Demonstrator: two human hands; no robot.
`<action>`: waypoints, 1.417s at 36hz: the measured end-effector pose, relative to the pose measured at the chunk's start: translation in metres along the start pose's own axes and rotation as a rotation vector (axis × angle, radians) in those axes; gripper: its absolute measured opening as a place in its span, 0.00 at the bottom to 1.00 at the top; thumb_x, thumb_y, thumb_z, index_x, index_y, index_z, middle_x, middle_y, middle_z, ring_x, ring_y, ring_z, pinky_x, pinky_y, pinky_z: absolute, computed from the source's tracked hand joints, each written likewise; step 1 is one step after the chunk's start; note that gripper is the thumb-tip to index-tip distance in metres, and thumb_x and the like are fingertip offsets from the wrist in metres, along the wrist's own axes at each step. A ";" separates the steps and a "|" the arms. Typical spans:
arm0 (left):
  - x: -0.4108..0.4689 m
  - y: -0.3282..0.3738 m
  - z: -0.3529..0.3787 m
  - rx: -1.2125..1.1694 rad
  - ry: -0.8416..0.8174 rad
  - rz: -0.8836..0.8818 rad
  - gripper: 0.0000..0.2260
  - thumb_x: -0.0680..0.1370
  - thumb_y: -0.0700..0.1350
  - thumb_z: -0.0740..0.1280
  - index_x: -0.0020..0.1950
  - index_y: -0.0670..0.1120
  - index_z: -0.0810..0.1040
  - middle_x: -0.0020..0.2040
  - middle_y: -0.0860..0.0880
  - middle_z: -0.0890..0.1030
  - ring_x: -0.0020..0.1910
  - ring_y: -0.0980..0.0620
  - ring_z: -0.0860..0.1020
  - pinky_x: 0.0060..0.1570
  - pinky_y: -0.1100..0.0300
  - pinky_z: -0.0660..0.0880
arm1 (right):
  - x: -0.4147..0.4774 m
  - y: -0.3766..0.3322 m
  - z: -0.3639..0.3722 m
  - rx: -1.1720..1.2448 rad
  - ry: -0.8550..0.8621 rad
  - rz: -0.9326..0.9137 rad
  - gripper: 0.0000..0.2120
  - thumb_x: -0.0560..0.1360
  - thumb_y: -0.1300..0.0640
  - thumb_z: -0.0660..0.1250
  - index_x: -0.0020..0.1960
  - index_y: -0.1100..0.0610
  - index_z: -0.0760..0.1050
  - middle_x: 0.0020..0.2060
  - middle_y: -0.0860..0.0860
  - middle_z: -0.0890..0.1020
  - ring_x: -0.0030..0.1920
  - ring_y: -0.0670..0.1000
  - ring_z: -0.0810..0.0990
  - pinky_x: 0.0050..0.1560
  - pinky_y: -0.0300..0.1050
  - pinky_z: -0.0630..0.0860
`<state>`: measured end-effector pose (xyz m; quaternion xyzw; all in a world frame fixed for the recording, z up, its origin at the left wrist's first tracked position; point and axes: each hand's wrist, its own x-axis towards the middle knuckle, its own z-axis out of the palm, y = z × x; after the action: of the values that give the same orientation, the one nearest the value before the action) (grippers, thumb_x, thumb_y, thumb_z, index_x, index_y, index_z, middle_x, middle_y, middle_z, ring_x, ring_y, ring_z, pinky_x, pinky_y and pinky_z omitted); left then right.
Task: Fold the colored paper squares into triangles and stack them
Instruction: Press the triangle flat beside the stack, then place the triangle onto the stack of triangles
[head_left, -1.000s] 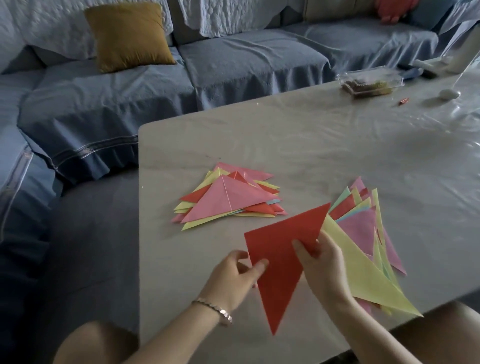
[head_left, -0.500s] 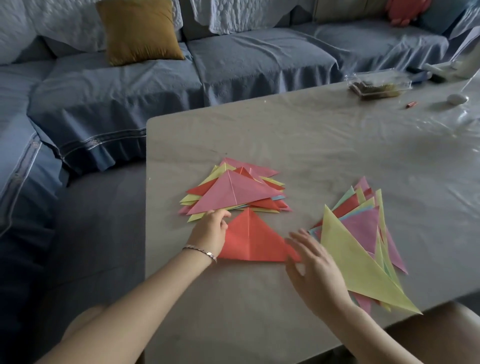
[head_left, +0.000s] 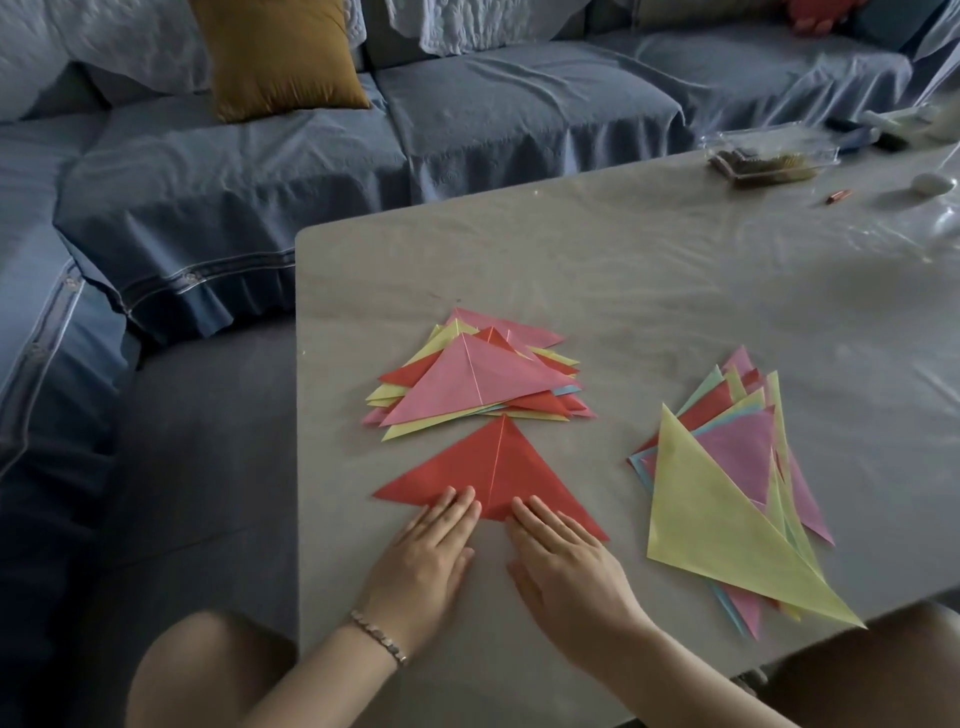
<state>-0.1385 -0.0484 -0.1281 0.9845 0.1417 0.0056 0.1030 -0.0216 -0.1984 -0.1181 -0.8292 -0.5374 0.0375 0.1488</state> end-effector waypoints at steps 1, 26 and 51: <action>-0.003 -0.003 -0.003 -0.006 -0.016 -0.026 0.25 0.82 0.50 0.41 0.63 0.43 0.74 0.64 0.48 0.76 0.63 0.50 0.73 0.68 0.65 0.52 | -0.002 0.002 -0.001 -0.002 0.009 0.010 0.23 0.78 0.47 0.49 0.56 0.54 0.80 0.57 0.49 0.80 0.59 0.48 0.78 0.55 0.44 0.76; 0.013 -0.029 -0.037 0.120 0.039 -0.361 0.15 0.60 0.46 0.80 0.41 0.41 0.82 0.39 0.46 0.83 0.36 0.45 0.81 0.34 0.54 0.78 | -0.049 0.048 -0.032 0.002 0.119 0.081 0.22 0.80 0.50 0.51 0.46 0.53 0.83 0.50 0.45 0.83 0.61 0.51 0.76 0.62 0.49 0.70; 0.040 0.004 -0.073 -0.233 -0.049 -0.316 0.06 0.80 0.47 0.56 0.46 0.48 0.69 0.34 0.52 0.74 0.37 0.48 0.77 0.40 0.55 0.72 | 0.002 0.106 -0.088 0.026 -0.252 0.796 0.29 0.70 0.48 0.72 0.65 0.57 0.66 0.53 0.54 0.70 0.58 0.57 0.69 0.54 0.48 0.68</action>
<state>-0.1019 -0.0268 -0.0568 0.9314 0.2901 -0.0183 0.2192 0.0922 -0.2550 -0.0643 -0.9593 -0.1884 0.1999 0.0662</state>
